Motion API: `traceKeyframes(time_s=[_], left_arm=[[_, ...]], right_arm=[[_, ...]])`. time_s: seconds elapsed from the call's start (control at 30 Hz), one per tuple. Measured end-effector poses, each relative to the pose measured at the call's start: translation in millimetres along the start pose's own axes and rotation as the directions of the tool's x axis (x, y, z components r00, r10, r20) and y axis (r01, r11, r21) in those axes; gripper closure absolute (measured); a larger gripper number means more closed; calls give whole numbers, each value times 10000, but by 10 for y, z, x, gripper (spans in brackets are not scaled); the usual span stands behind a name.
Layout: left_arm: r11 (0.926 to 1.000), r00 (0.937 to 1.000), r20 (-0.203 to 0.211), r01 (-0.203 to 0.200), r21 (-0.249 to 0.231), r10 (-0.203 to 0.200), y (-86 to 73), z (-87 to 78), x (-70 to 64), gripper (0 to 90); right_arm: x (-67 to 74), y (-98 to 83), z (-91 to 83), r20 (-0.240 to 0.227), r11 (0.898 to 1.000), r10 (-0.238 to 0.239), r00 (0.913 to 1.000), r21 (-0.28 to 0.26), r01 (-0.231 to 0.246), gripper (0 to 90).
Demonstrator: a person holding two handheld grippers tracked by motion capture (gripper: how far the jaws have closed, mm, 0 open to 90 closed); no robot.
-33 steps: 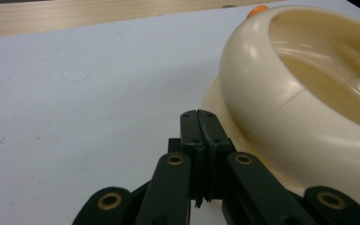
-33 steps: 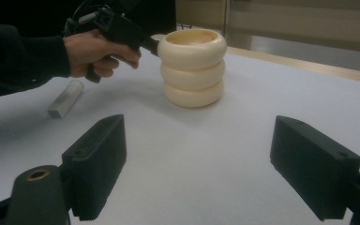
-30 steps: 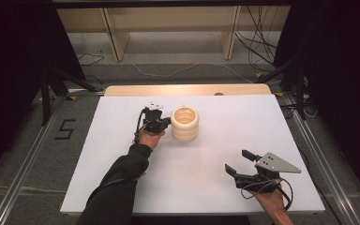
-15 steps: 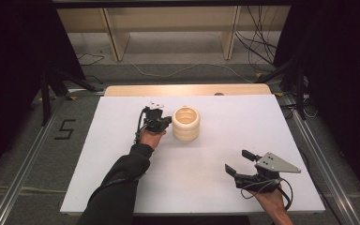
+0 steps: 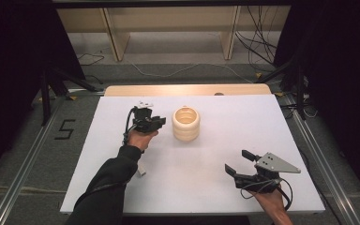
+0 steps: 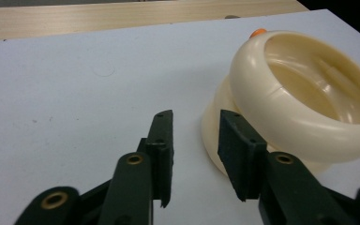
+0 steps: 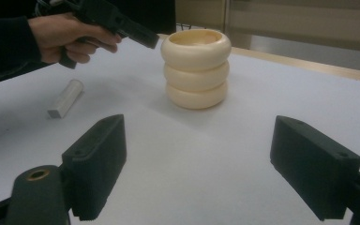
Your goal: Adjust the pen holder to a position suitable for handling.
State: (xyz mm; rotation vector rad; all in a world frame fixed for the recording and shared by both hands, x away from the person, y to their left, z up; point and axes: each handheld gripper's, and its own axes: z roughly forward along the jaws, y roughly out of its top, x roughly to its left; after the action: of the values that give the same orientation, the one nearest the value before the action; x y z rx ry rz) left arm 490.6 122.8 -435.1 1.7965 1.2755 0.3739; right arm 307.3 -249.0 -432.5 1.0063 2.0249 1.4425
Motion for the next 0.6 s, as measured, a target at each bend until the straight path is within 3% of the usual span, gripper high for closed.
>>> traceKeyframes(time_s=[0.23,0.37,0.6], left_arm=[[9998,10000,55,-50,212,49,18,-243,1,501],[10000,10000,30,-19,34,19,9,-389,4,436],[9997,9993,361,-5,-234,13,-67,-620,-4,364]], right_arm=[[11,2,1,1,10000,-26,10000,23,26,193],[8,1,5,-7,10000,-10,10000,19,10,193],[17,1,7,-25,10000,-27,10000,60,28,193]])
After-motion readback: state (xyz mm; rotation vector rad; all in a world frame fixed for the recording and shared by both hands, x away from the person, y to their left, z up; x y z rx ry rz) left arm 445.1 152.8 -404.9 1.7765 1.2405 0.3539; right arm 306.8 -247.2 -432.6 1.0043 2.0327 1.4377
